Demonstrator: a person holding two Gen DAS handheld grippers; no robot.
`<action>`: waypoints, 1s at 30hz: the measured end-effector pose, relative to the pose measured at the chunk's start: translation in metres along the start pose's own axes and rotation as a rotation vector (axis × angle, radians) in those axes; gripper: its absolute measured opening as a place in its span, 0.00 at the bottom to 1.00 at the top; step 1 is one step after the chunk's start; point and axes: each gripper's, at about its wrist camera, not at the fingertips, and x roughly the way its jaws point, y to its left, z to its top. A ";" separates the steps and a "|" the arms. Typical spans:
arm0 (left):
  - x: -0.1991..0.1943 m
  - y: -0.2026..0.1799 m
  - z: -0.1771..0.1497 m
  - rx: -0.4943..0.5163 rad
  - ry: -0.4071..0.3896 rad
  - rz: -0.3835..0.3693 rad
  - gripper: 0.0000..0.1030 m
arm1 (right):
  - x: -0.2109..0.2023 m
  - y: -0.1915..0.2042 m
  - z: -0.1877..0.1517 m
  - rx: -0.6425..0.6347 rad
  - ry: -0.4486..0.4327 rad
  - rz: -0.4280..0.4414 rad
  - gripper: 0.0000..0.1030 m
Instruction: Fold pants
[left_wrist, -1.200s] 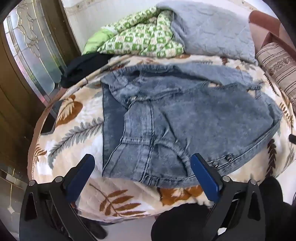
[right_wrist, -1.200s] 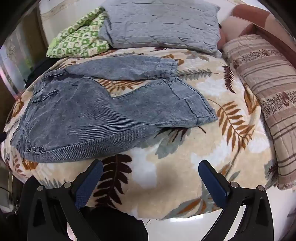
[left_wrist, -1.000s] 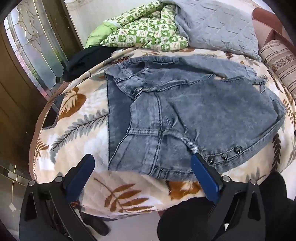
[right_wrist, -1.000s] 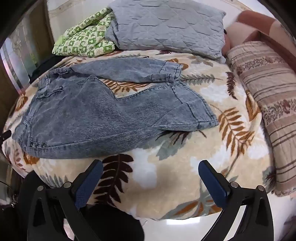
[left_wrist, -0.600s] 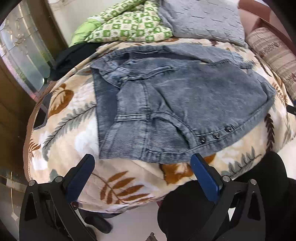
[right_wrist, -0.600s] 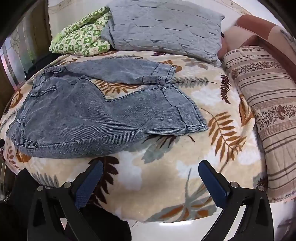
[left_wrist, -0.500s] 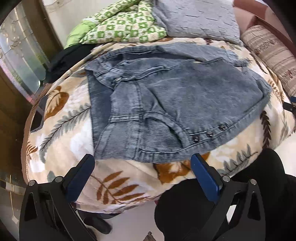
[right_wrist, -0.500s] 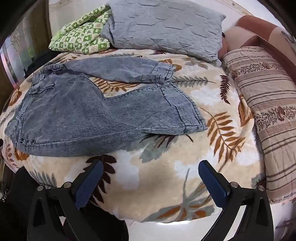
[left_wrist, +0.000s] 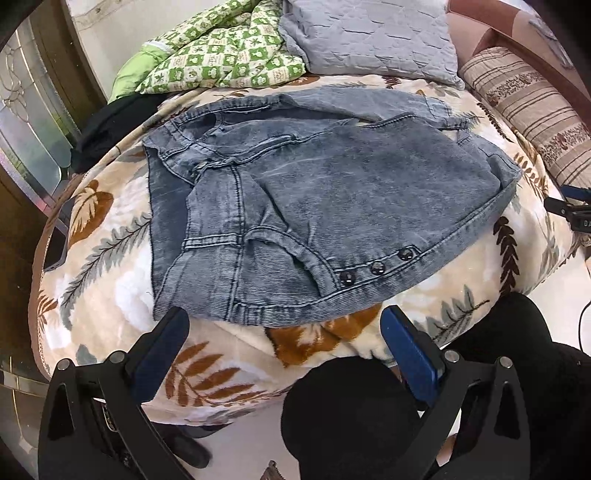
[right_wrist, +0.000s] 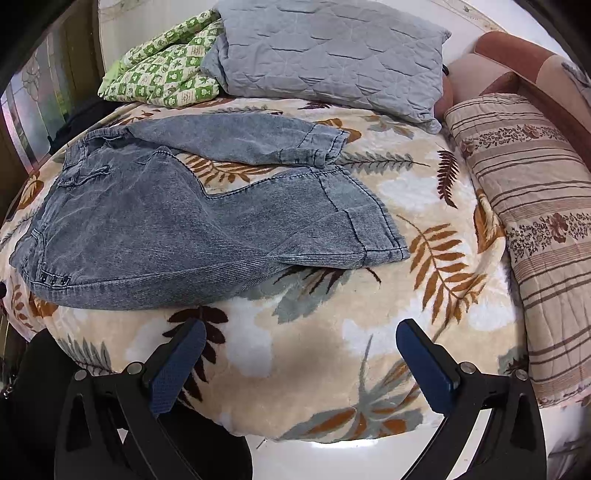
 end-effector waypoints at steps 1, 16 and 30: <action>0.000 -0.002 0.000 0.006 0.000 0.001 1.00 | 0.000 0.000 0.000 0.001 -0.001 0.000 1.00; -0.003 -0.012 0.002 0.022 -0.002 -0.008 1.00 | 0.001 -0.001 0.000 0.010 0.002 0.008 1.00; 0.002 -0.010 0.004 0.004 0.018 -0.001 1.00 | 0.005 -0.003 0.001 0.018 0.011 0.013 1.00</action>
